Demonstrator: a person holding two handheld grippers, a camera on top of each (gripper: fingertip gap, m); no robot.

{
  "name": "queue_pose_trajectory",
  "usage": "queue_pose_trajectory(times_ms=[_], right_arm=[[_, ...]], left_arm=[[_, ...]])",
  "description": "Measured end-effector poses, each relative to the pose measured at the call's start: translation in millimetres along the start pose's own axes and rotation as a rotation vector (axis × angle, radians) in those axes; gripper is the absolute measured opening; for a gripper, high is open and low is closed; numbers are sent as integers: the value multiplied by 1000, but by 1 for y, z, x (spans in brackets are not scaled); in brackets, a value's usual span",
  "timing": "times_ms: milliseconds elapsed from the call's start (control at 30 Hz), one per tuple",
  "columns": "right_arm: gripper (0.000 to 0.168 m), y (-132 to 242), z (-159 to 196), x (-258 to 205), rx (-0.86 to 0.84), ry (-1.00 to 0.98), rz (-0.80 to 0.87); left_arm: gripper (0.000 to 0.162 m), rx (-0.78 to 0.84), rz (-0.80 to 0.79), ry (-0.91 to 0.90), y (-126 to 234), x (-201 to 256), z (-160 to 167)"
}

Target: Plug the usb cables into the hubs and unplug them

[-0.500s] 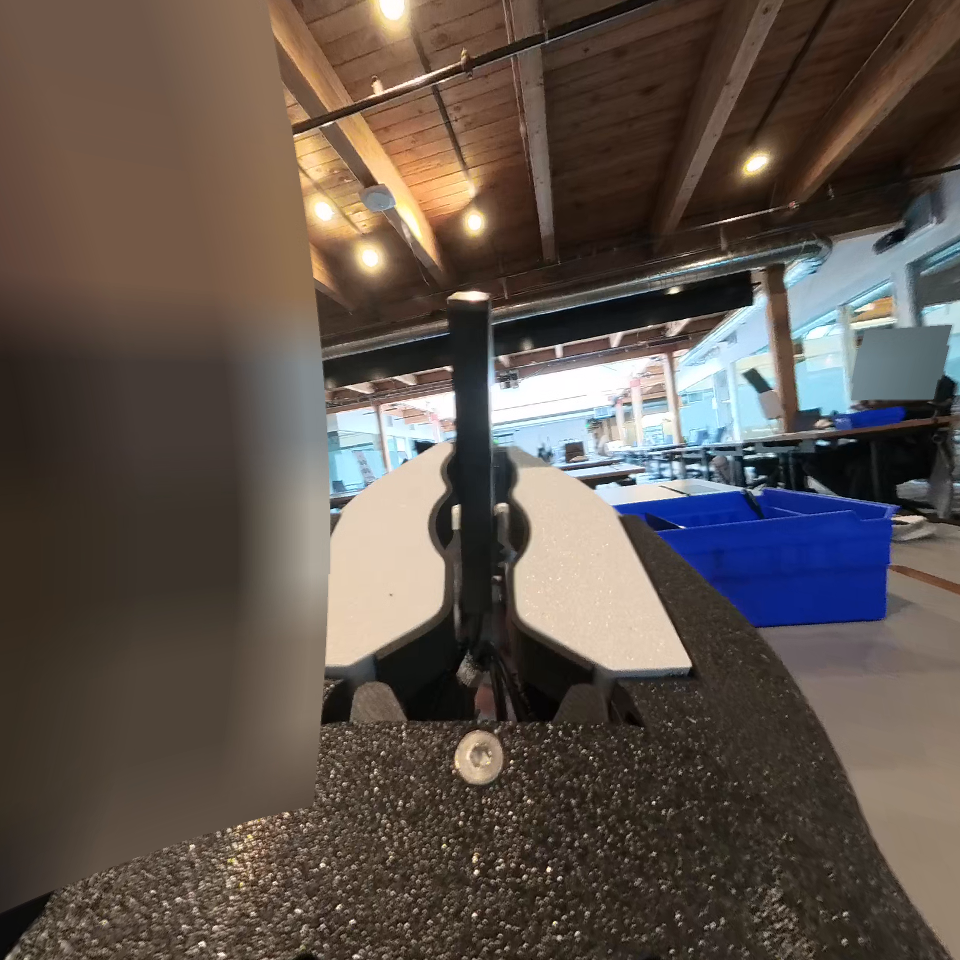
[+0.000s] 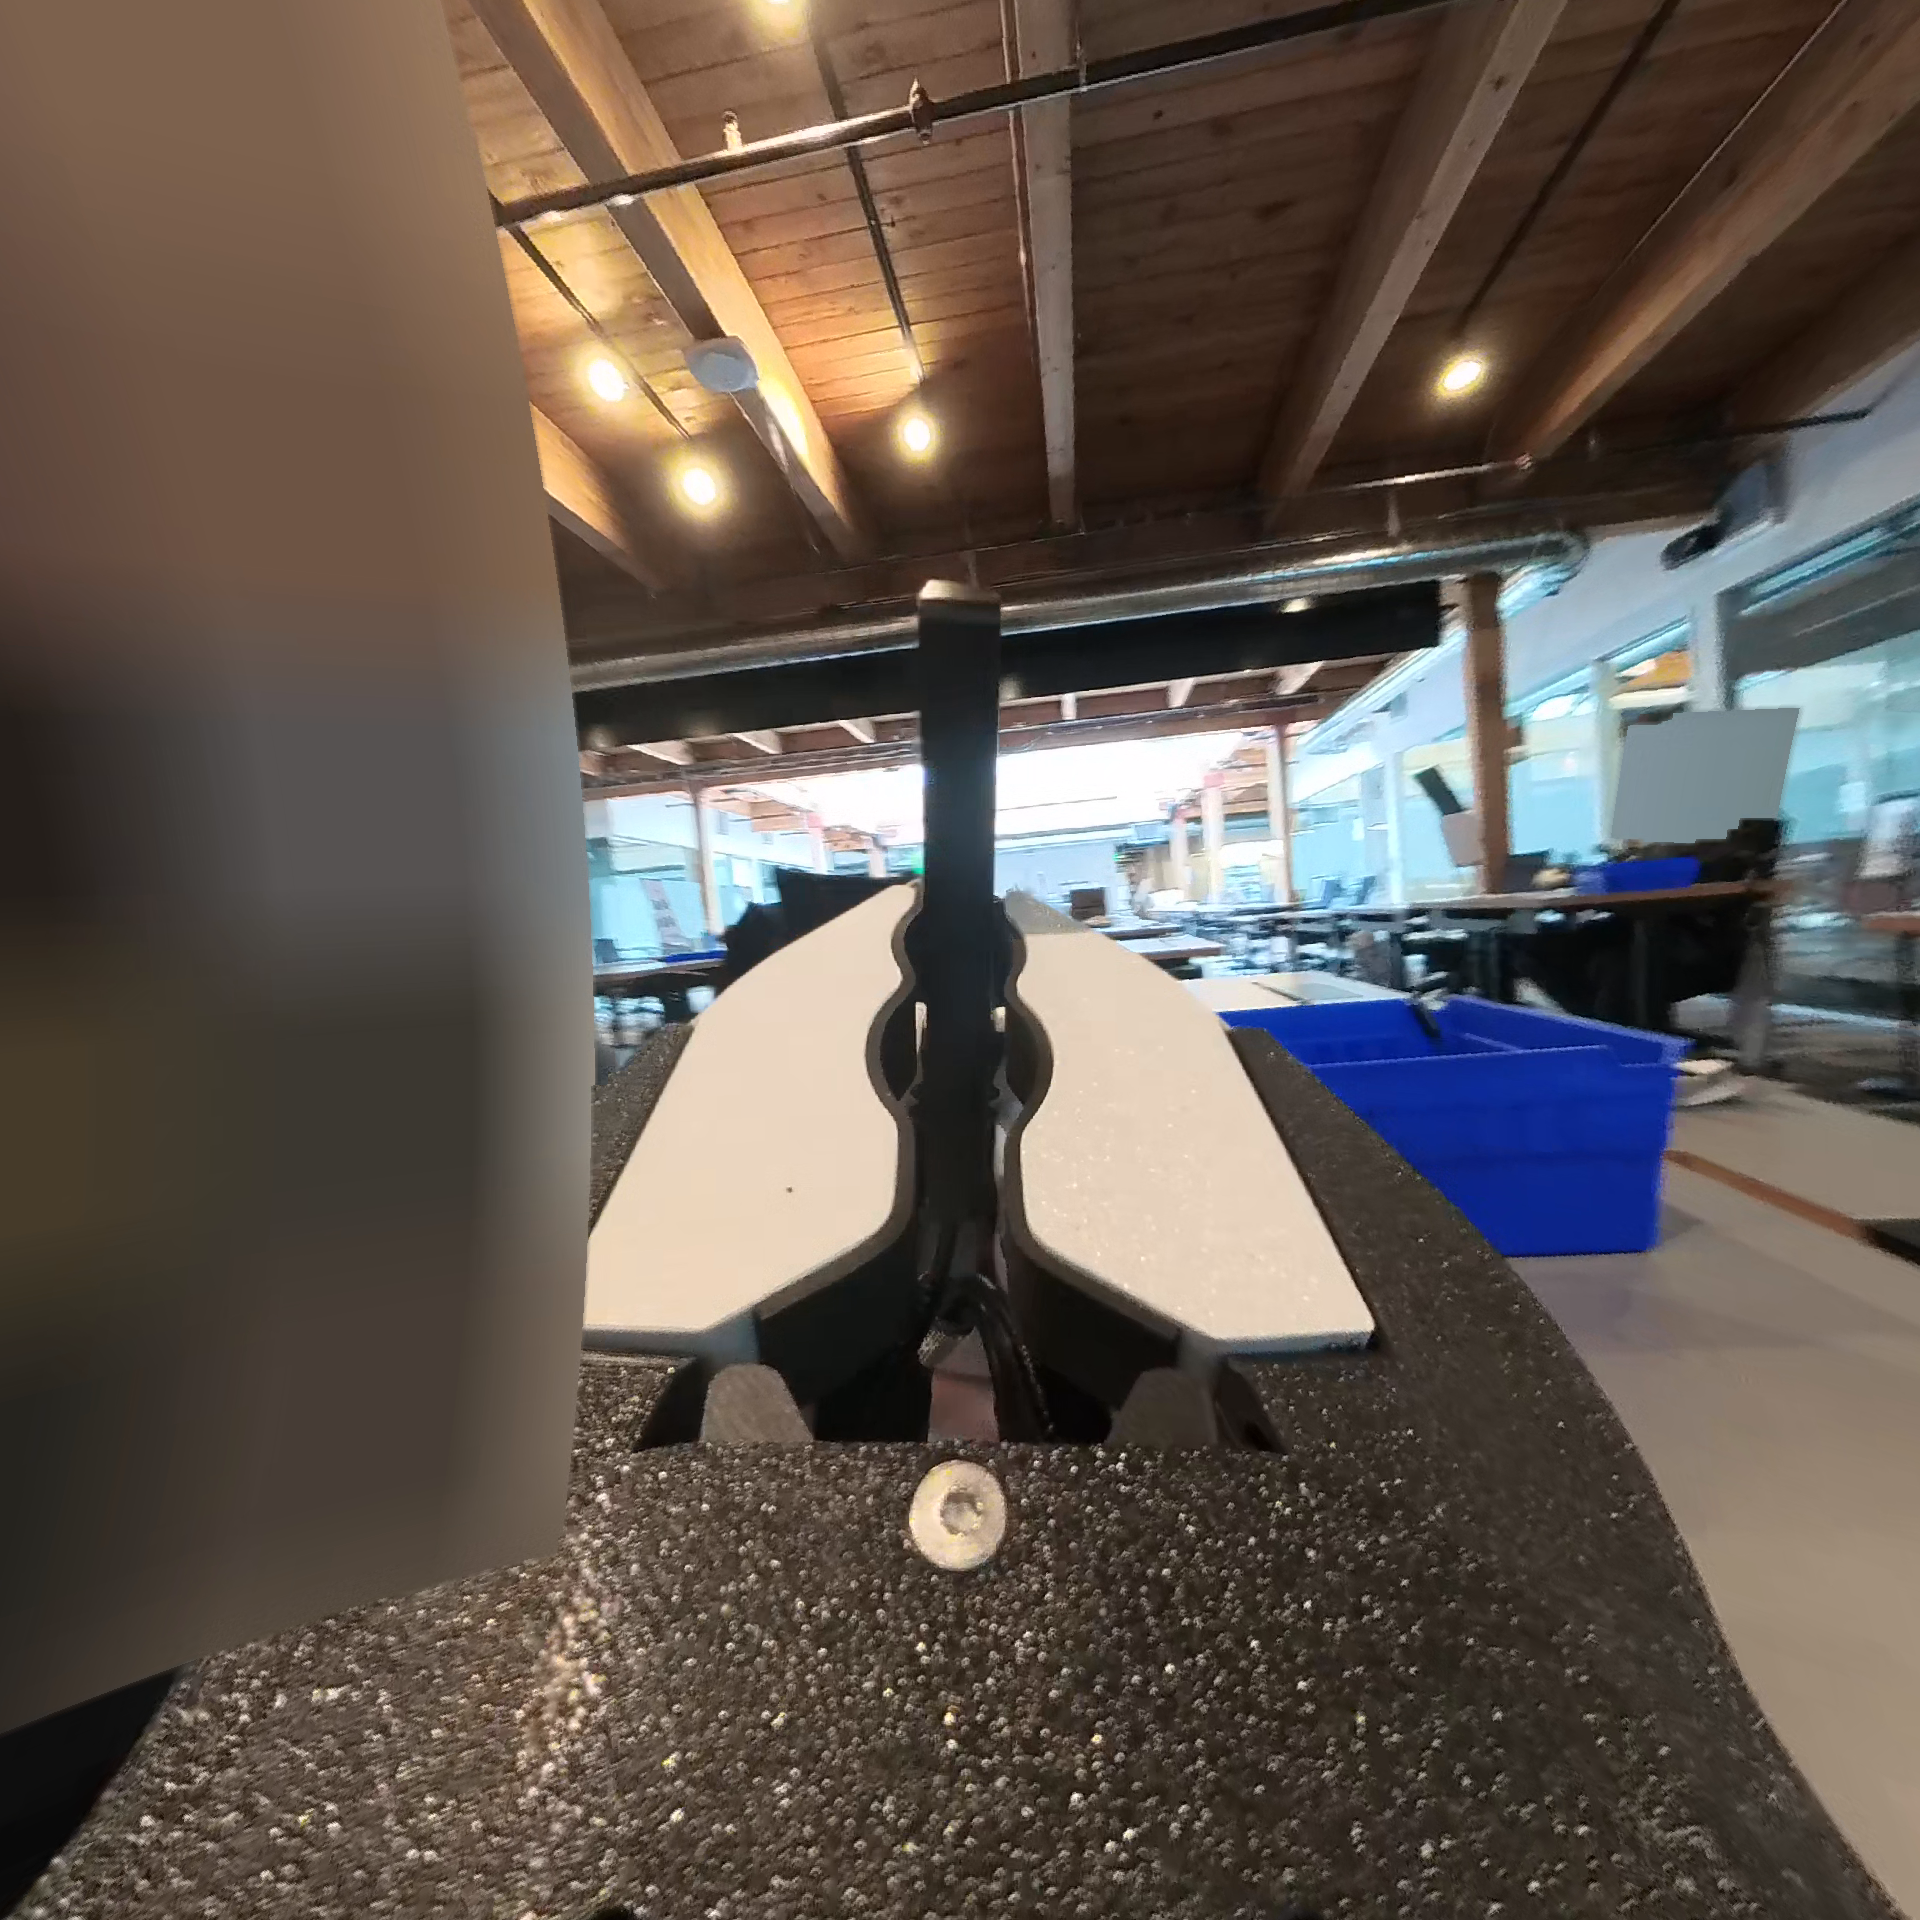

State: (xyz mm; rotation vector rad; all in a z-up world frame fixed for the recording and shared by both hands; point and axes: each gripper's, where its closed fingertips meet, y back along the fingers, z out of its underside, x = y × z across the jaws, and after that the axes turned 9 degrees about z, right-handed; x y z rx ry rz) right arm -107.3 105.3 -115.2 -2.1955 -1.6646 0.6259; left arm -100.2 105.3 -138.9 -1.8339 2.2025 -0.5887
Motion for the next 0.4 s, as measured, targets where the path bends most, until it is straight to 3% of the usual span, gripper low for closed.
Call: queue_pose_trajectory(times_ms=[33,233,400], right_arm=[[11,-1,-1,2,4,14,12],[13,12,-20,5,70,-64,6],[11,25,-38,-8,107,-223,-160]], left_arm=[[14,-6,-5,14,0,-1,1],[38,-42,-31,55,8,-14,-1],[36,-39,-52,80,21,-24,-12]])
